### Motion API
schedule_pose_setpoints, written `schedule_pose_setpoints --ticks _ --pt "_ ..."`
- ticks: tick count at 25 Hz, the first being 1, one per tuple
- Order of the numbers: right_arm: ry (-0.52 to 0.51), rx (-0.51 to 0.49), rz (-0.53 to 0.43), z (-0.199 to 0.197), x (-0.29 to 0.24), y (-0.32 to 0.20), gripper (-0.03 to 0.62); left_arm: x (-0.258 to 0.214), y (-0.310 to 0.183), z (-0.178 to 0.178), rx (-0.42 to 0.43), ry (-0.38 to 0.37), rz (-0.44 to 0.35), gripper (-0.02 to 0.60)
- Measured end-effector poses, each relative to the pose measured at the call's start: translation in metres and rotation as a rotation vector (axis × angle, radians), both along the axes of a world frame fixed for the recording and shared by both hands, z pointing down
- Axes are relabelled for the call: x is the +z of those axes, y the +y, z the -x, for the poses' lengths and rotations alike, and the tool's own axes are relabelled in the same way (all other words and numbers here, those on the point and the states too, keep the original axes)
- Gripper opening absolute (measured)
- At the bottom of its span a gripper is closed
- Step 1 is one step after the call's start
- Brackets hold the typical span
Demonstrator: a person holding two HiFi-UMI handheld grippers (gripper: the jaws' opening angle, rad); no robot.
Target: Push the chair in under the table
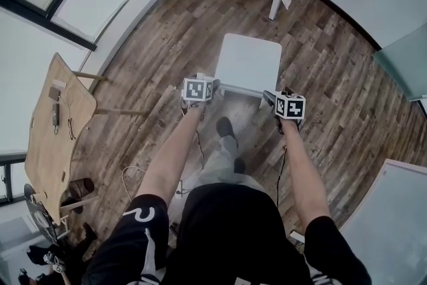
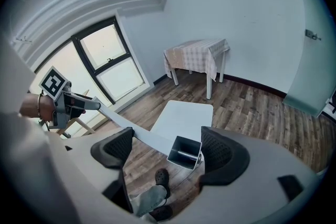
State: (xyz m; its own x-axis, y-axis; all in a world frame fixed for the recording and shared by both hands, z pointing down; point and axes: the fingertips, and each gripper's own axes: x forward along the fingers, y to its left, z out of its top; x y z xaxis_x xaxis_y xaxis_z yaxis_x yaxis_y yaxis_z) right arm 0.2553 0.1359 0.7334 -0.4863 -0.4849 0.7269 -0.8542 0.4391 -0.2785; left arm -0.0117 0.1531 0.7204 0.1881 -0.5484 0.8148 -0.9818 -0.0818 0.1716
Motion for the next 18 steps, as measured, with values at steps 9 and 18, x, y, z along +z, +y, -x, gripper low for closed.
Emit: schedule_pose_setpoints --ticks 9,18 --pt "-0.002 0.006 0.027 0.019 0.002 -0.056 0.420 -0.001 -0.060 0.019 0.017 0.005 -0.009 0.389" --pt "0.025 0.026 0.029 0.039 -0.004 -0.120 0.420 0.000 -0.126 0.041 0.022 0.020 -0.019 0.388"
